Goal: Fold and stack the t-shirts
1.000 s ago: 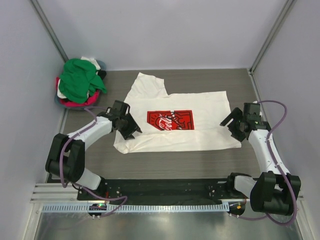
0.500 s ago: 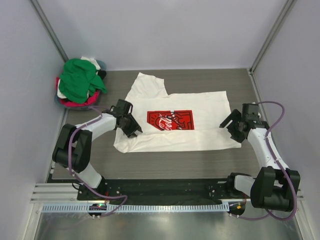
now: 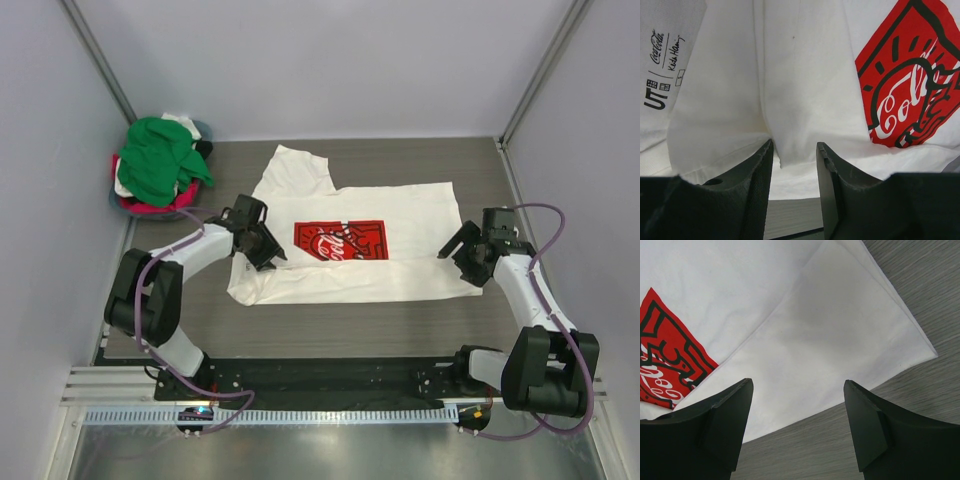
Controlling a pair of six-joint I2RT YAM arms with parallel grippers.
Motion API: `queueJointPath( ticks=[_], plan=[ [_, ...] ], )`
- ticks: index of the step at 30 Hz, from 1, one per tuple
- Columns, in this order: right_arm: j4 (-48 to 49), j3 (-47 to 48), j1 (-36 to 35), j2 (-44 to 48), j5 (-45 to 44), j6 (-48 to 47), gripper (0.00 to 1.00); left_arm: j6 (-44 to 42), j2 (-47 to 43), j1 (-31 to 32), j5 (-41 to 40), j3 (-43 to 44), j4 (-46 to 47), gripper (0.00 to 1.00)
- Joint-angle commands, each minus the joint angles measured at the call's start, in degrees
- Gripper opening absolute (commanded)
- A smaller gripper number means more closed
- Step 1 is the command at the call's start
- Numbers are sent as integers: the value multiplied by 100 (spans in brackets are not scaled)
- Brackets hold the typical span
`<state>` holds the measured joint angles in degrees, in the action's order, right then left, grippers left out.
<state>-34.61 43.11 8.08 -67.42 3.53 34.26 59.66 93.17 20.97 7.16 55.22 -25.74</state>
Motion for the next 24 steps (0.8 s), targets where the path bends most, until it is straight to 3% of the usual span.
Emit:
queueJointPath(
  ticks=[1, 10, 24],
  plan=[
    [165, -13, -25, 27, -28, -113, 79, -15, -429, 56, -232, 304, -203, 42],
    [174, -101, -34, 141, 25, -69, 79, -200, -905, 65, -672, 481, -836, 63],
    [227, -145, -34, -34, 86, -139, 79, -156, -897, 144, -646, 411, -723, 66]
  ],
)
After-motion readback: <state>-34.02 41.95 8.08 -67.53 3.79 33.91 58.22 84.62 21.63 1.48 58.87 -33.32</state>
